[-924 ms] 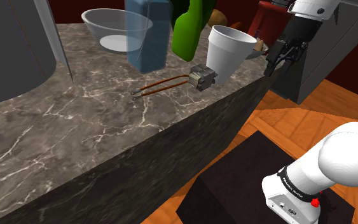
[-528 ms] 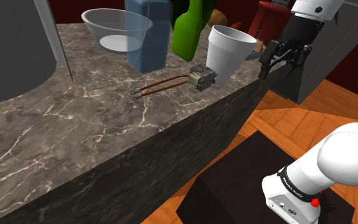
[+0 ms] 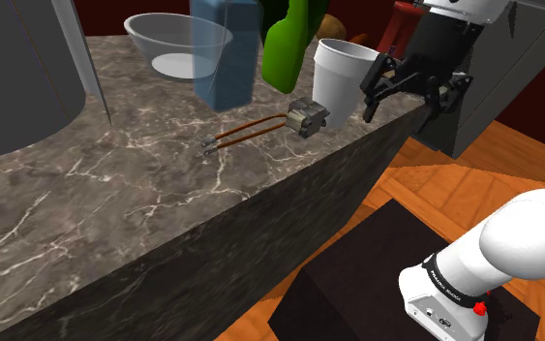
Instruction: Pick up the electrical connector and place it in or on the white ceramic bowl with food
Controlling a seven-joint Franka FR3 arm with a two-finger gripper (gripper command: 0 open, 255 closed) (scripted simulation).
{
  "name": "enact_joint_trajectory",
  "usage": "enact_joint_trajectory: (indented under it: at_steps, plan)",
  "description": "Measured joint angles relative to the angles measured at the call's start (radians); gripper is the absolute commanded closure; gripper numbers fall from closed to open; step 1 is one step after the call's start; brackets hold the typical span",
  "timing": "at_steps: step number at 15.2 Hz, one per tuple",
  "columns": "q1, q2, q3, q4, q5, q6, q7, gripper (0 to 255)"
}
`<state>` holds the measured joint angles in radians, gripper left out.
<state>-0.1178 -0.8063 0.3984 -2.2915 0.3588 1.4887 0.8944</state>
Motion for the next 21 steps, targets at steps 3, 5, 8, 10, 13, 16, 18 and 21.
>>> enact_joint_trajectory:
  at_steps: [3, 5, 8, 10, 13, 16, 18, 21]
  plan:
    - [-0.048, 0.051, 0.105, 0.062, 0.048, 0.025, 0.193, 0]
    - [-0.085, 0.087, 0.173, 0.109, 0.07, 0.039, 0.319, 0]
    - [-0.156, 0.165, 0.288, 0.209, 0.086, 0.058, 0.519, 0]
    - [-0.214, 0.226, 0.371, 0.274, 0.081, 0.08, 0.65, 0]
    - [-0.318, 0.333, 0.512, 0.391, 0.048, 0.101, 0.855, 0]
    - [-0.459, 0.47, 0.705, 0.515, -0.032, 0.125, 1.079, 0]
    - [-0.504, 0.512, 0.771, 0.532, -0.06, 0.149, 1.146, 0]
    - [-0.502, 0.503, 0.773, 0.489, -0.051, 0.188, 1.151, 0]
